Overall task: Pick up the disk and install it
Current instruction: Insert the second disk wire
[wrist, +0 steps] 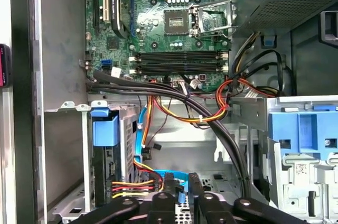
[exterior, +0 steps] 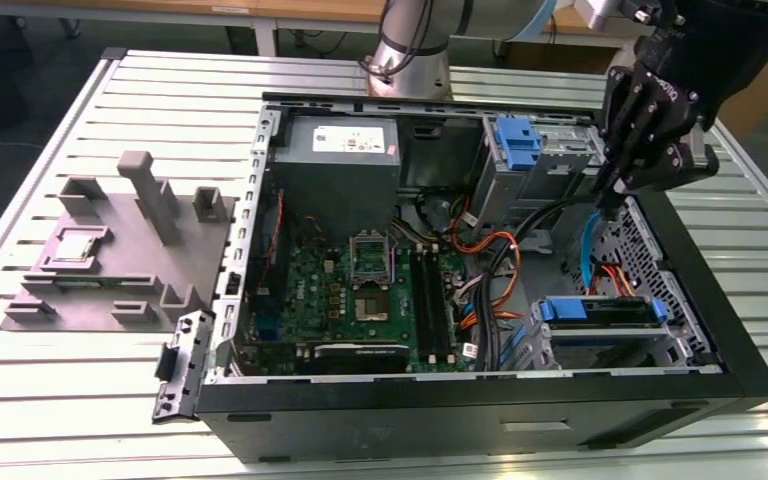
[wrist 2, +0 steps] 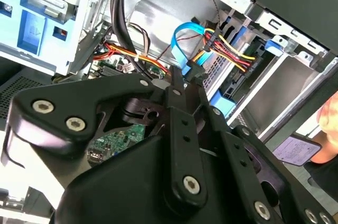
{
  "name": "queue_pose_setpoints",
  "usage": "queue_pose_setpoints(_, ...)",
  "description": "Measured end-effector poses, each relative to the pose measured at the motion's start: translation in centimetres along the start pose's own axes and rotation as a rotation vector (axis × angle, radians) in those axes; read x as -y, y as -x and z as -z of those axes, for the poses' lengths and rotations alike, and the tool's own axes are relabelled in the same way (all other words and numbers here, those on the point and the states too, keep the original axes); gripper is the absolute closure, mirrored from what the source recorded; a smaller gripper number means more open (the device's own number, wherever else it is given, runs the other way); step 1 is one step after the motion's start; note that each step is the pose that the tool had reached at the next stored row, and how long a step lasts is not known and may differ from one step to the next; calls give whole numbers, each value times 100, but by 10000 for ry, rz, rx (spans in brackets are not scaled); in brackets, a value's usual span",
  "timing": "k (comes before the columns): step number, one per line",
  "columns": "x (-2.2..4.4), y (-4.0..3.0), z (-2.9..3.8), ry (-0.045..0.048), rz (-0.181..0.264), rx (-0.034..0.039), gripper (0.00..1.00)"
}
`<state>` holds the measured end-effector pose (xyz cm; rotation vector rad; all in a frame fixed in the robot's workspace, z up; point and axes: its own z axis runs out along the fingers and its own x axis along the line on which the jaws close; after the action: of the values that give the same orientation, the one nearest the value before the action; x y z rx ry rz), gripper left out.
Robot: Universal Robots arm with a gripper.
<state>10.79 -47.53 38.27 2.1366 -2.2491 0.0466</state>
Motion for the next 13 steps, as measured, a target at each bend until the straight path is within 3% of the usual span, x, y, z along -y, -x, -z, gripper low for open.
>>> queue_pose_setpoints(1,1,8,-4,0,0,-21,75)
queue_pose_setpoints(5,9,34,-31,-4,-1,-103,75)
queue_pose_setpoints(10,15,45,-58,-24,-6,-517,75)
queue_pose_setpoints(13,19,52,-79,-36,-8,-730,75)
